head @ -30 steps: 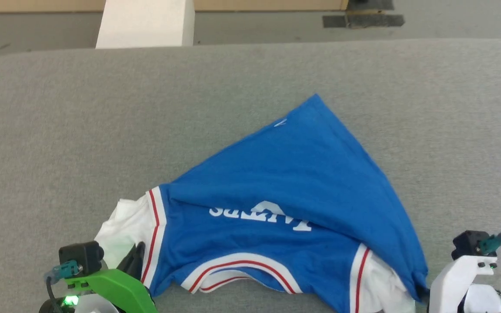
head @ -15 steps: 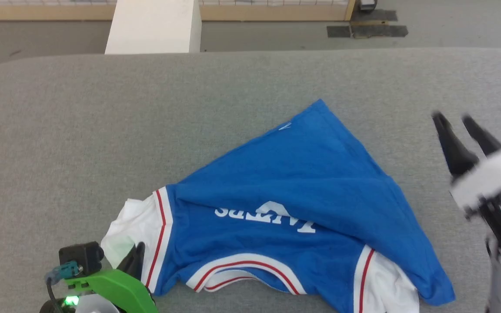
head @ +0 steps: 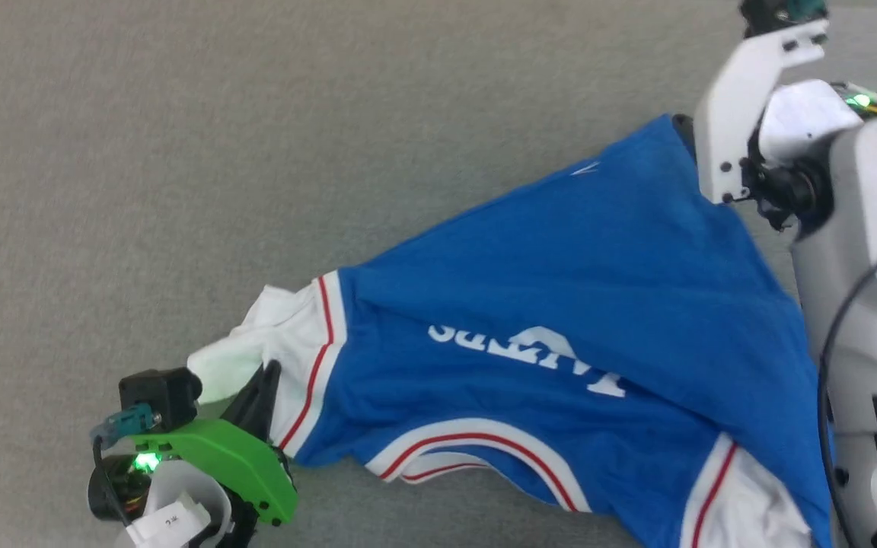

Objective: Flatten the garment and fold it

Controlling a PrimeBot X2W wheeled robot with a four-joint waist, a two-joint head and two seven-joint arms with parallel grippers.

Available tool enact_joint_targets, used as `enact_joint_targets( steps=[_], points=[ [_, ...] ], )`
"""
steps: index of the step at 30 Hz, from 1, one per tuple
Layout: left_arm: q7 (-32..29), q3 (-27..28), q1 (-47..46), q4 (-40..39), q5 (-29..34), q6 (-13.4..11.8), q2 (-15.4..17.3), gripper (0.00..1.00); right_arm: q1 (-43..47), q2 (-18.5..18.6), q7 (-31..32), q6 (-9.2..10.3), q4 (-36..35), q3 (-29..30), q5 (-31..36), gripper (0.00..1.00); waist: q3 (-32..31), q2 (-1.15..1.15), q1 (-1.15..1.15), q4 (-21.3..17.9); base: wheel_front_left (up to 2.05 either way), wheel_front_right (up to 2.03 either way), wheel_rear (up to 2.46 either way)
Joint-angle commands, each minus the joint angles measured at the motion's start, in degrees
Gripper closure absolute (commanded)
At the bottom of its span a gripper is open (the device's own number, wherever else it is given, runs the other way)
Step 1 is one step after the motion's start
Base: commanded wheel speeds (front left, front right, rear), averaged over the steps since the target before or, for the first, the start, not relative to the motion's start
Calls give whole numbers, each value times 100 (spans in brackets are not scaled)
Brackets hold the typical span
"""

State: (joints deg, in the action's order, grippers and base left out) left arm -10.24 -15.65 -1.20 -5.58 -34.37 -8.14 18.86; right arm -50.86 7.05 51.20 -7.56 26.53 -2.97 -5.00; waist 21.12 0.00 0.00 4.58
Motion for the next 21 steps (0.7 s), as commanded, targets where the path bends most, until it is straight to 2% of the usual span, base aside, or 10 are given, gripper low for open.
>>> enact_joint_targets(
  steps=[1, 7, 12, 13, 14, 15, 19, 21],
  points=[
    [49, -3, -108, 34, -15, 33, -33, 100, -169, 6, 180, 8, 174, -70, 50, 0, 450, 0, 0, 416, 0, 0, 0],
    [123, -42, -214, 114, -27, 76, -82, 100, -536, 115, 699, 8, 773, -325, 408, 0, 637, 0, 0, 484, 0, 0, 0],
    [153, -58, -243, 167, -47, 96, -92, 100, -572, 72, 899, 8, 1041, -467, 390, 0, 680, 0, 0, 454, 0, 0, 0],
    [158, -55, -242, 175, -50, 94, -88, 100, -575, 62, 960, 8, 1089, -479, 347, 51, 677, 0, 0, 434, 0, 0, 0],
    [160, -53, -241, 182, -49, 90, -83, 100, -582, 55, 983, 8, 1109, -475, 302, 73, 664, 0, 0, 414, 0, 0, 0],
    [161, -56, -242, 185, -46, 88, -78, 100, -605, 59, 951, 8, 1096, -470, 247, 100, 642, 0, 0, 389, 0, 0, 0],
    [173, -42, -248, 198, -26, 67, -40, 100, -695, 131, 577, 8, 926, -361, -37, 100, 431, 0, 0, 264, 0, 0, 0],
    [171, -28, -230, 206, -23, 48, -15, 100, -675, 281, 309, 8, 764, -427, -83, 100, 266, 0, 0, 178, 0, 0, 0]
  ],
)
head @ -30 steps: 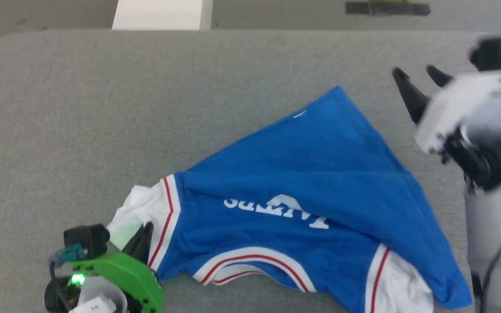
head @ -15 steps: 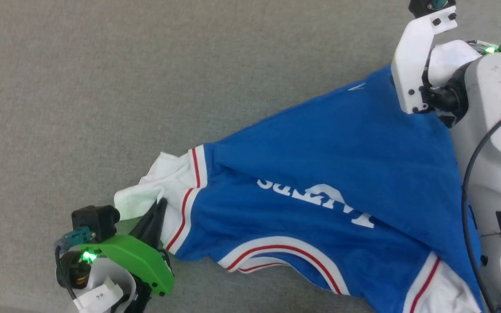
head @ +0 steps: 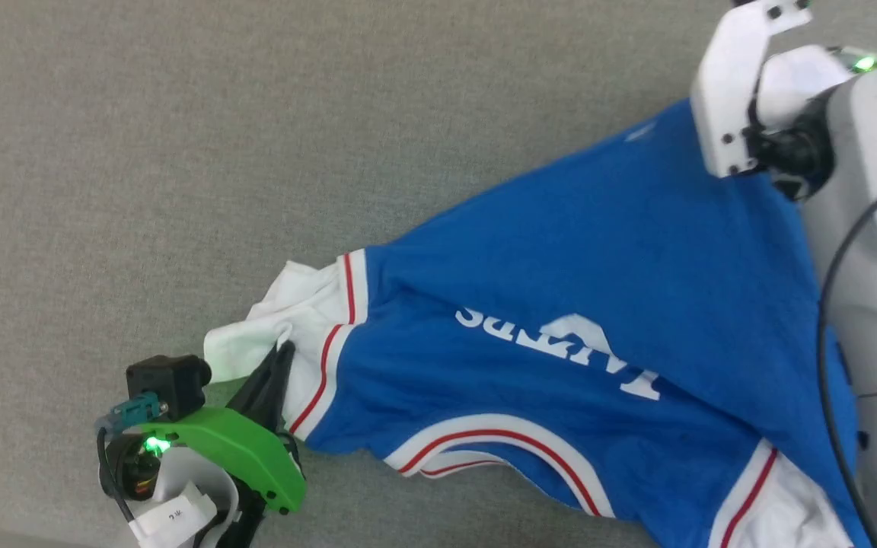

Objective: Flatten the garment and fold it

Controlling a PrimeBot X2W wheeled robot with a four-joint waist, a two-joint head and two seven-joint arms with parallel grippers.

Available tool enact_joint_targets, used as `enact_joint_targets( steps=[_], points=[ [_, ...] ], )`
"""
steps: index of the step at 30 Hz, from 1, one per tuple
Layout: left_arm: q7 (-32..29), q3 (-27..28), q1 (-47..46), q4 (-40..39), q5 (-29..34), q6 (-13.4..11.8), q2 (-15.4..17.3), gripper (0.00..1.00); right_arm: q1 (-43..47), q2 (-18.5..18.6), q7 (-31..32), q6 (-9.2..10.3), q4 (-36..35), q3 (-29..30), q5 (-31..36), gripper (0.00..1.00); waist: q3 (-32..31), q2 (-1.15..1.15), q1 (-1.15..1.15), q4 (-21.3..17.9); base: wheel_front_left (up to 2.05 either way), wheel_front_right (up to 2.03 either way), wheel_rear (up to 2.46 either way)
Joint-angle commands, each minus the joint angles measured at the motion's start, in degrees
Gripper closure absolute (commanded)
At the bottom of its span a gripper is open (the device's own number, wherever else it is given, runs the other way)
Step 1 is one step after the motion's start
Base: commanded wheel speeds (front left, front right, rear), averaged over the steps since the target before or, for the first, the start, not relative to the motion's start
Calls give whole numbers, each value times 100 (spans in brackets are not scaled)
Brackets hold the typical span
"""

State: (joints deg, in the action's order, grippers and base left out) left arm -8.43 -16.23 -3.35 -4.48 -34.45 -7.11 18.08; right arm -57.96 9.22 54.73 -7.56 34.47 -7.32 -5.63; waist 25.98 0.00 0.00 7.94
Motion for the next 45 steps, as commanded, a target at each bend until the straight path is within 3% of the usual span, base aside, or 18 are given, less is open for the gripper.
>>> enact_joint_targets(
  steps=[1, 6, 12, 19, 27, 33, 36, 40, 45],
  points=[
    [-10, 41, -2, 101, -16, -67, 74, 100, 81, 133, -224, 8, -167, 6, -115, 100, -320, 0, 0, -207, 0, 0, 0],
    [-34, 82, 145, 106, -15, -162, 129, 100, 770, 353, -884, 8, -1094, 218, -746, 100, -846, 0, 0, -492, 0, 0, 0],
    [-104, 113, 448, 74, -51, -304, 170, 100, 2625, 430, -1038, 8, -2699, 886, -1426, 100, -1396, 0, 0, -850, 0, 0, 0],
    [-138, 100, 732, 80, -115, -404, 146, 100, 5135, -198, -775, 8, -4198, 1751, -1841, 100, -1759, 0, 0, -1070, 0, 0, 0],
    [5, 150, 1048, 185, -287, -444, 23, 100, 6839, -615, -647, 8, -4648, 2065, -2303, 100, -1996, 0, 0, -1157, 0, 0, 0],
    [87, 328, 903, 62, -672, -202, -52, 100, 6696, -631, -482, 8, -4743, 1947, -2725, 100, -2023, 0, 0, -1184, 0, 0, 0],
    [-75, 442, 491, -62, -789, -26, 134, 100, 6193, -517, -151, 8, -4832, 1960, -2787, 100, -1950, 0, 0, -1172, 0, 0, 0],
    [-588, 528, -603, -9, -681, 233, 718, 100, 5035, -105, 434, 8, -4807, 1933, -2938, 100, -1751, 0, 0, -1129, 0, 0, 0],
    [-1218, 474, -2346, 414, -461, 452, 1171, 100, 3440, 59, 898, 8, -4448, 2053, -2837, 100, -1385, 0, 0, -1085, 0, 0, 0]
  ],
)
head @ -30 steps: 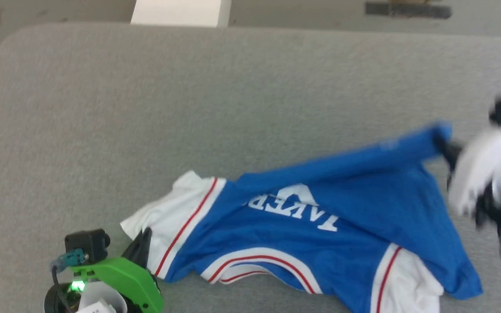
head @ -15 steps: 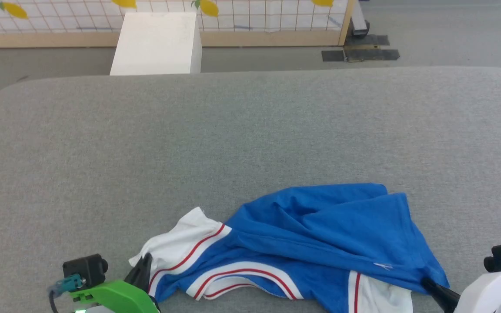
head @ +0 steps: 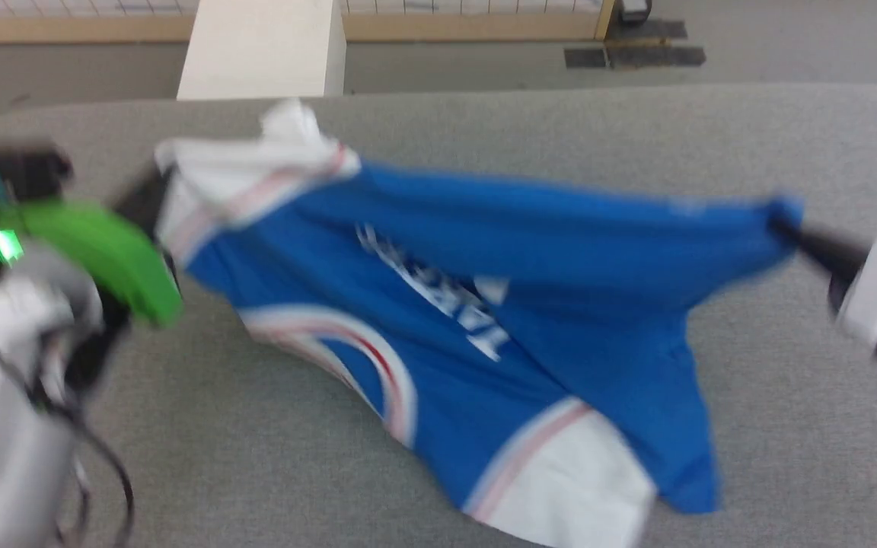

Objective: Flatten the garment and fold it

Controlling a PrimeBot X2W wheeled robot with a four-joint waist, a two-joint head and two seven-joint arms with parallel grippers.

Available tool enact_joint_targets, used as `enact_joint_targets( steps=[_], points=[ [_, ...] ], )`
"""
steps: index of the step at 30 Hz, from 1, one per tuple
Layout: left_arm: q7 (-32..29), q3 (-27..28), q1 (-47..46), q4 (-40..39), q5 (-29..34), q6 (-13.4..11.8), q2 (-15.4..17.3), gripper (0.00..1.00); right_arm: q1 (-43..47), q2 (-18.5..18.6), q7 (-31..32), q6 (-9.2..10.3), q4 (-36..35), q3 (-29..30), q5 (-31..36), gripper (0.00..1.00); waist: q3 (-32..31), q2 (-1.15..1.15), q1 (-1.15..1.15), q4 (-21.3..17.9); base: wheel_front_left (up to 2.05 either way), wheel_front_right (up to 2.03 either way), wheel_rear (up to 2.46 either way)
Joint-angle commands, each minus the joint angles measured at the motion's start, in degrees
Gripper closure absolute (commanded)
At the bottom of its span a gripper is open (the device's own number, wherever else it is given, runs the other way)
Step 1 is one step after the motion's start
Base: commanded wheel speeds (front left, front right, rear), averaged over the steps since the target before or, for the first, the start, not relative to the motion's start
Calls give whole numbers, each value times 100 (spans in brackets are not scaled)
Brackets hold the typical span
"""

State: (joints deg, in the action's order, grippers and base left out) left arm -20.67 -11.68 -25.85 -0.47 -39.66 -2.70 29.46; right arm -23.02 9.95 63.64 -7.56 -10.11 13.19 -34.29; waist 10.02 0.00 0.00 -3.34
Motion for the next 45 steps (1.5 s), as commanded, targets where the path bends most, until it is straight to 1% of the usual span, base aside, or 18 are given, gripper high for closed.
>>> enact_joint_targets(
  steps=[1, 2, 3, 4, 5, 6, 7, 11, 16, 19, 21, 25, 29, 35, 37, 40, 45],
  points=[
    [-102, -44, -526, 154, 179, 77, 123, 100, -448, -43, 54, 8, 115, 42, 118, 100, 313, 0, 0, 50, 0, 0, 0],
    [-140, -29, -873, 279, 179, 91, 104, 100, -776, -82, 60, 8, 199, 79, 198, 100, 403, 0, 0, 53, 0, 0, 0],
    [-187, -71, -1310, 469, 325, 142, 195, 100, -1189, -161, 56, 8, 317, 139, 305, 100, 525, 0, 0, 48, 0, 0, 0],
    [-195, -79, -1657, 630, 379, 184, 210, 100, -1515, -213, 39, 8, 414, 175, 415, 100, 625, 0, 0, 43, 0, 0, 0],
    [-153, -18, -2088, 845, 341, 177, 121, 100, -1898, -278, 20, 8, 559, 216, 548, 100, 732, 0, 0, 42, 0, 0, 0],
    [-139, -86, -2433, 990, 491, 234, 179, 100, -2207, -332, -4, 8, 667, 258, 653, 100, 837, 0, 0, 40, 0, 0, 0],
    [-80, -81, -2844, 1204, 552, 232, 133, 100, -2567, -385, -60, 8, 814, 288, 809, 100, 939, 0, 0, 40, 0, 0, 0],
    [66, -157, -4130, 1889, 851, 181, 23, 100, -3737, -500, -406, 8, 1311, 296, 1414, 100, 1311, 0, 0, 13, 0, 0, 0],
    [324, -266, -5397, 2350, 1319, 34, 16, 100, -5043, -654, -1090, 8, 1887, 502, 1987, 100, 1729, 0, 0, -46, 0, 0, 0],
    [638, -357, -6108, 2480, 1625, 25, 46, 100, -5747, -695, -1603, 8, 2204, 689, 2255, 100, 1949, 0, 0, -66, 0, 0, 0],
    [971, -360, -6517, 2544, 1762, 19, 34, 100, -6113, -702, -1937, 8, 2386, 742, 2353, 100, 2075, 0, 0, -62, 0, 0, 0],
    [1668, -394, -7089, 2751, 1999, 33, 19, 100, -6584, -705, -2574, 8, 2808, 780, 2289, 100, 2229, 0, 0, -40, 0, 0, 0],
    [2101, -379, -7189, 3102, 1983, 92, -28, 100, -6696, -706, -2935, 8, 3166, 748, 2198, 100, 2308, 0, 0, -12, 0, 0, 0],
    [2432, -449, -6747, 3563, 1806, 381, -86, 100, -6319, -706, -3134, 8, 3441, 663, 2045, 100, 2319, 0, 0, 57, 0, 0, 0],
    [2570, -466, -6453, 3674, 1700, 509, -127, 100, -6037, -706, -3171, 8, 3454, 560, 1981, 100, 2243, 0, 0, 93, 0, 0, 0],
    [2801, -527, -5882, 3741, 1575, 661, -164, 100, -5490, -702, -3207, 8, 3407, 421, 1676, 100, 2037, 0, 0, 160, 0, 0, 0],
    [3174, -584, -4644, 3647, 1403, 730, -195, 100, -4327, -512, -3335, 8, 3168, 163, 1037, 100, 1483, 0, 0, 284, 0, 0, 0]
  ],
)
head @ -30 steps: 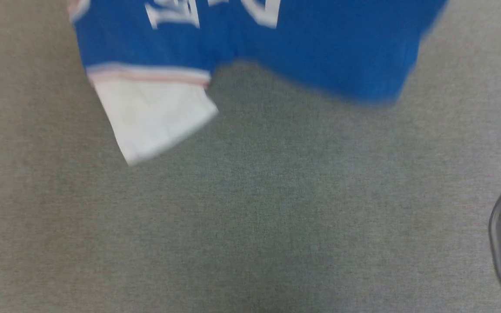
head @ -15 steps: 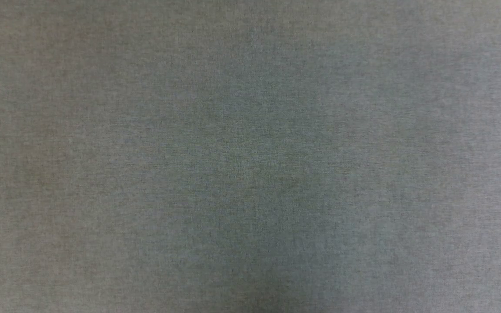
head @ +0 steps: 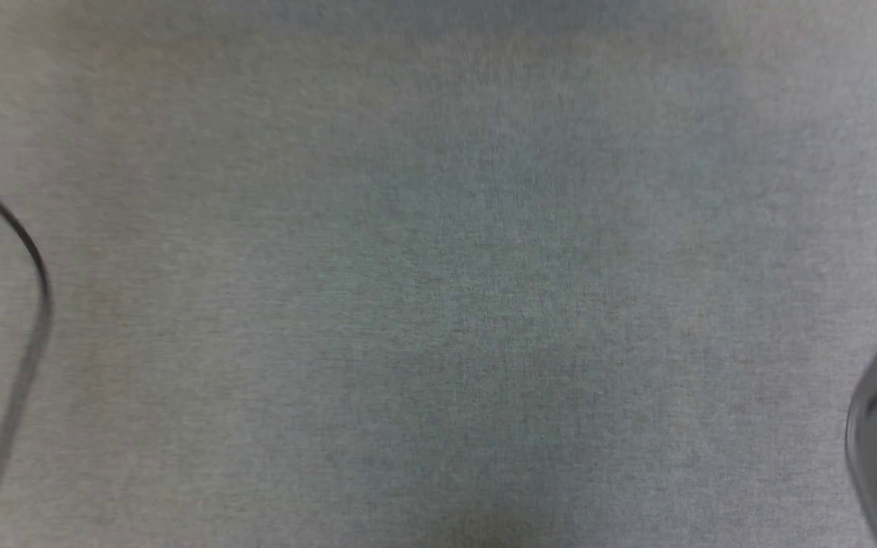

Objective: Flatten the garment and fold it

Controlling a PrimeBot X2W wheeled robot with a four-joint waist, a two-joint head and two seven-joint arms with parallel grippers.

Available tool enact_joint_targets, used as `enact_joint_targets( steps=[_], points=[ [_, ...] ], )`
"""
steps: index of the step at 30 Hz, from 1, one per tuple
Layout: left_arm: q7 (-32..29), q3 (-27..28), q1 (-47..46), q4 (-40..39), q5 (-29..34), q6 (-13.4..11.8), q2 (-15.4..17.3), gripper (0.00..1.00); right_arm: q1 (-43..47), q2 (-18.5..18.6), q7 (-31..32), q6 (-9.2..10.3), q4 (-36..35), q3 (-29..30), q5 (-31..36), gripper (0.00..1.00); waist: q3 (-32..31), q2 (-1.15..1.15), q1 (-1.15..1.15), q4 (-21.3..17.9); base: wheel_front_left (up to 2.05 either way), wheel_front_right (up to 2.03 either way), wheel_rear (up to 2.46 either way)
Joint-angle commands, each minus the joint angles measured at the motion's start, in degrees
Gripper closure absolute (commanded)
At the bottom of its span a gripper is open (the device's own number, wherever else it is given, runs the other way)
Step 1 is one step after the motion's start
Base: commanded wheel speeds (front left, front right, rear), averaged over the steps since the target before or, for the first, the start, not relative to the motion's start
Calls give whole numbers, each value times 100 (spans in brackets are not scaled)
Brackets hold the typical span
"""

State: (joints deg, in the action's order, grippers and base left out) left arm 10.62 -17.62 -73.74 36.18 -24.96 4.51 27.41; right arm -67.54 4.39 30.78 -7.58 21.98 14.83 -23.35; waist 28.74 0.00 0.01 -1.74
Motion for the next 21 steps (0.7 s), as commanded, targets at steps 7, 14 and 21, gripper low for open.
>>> enact_joint_targets(
  steps=[7, 14, 21],
  points=[
    [315, 224, 2664, -765, -674, -134, -297, 100, 2516, 313, -237, 9, -838, -155, -1046, 100, -1387, 0, -1, 296, 0, 0, 0],
    [199, 134, 5180, -1715, -982, -527, -428, 100, 4786, 312, -481, 9, -1738, -334, -1321, 100, -2067, 0, -1, 306, 0, 0, 0],
    [-74, 88, 7182, -2297, -1393, -916, -555, 100, 6523, 259, -806, 9, -2138, -292, -1280, 100, -2467, 0, -1, 340, 0, 0, 0]
  ],
)
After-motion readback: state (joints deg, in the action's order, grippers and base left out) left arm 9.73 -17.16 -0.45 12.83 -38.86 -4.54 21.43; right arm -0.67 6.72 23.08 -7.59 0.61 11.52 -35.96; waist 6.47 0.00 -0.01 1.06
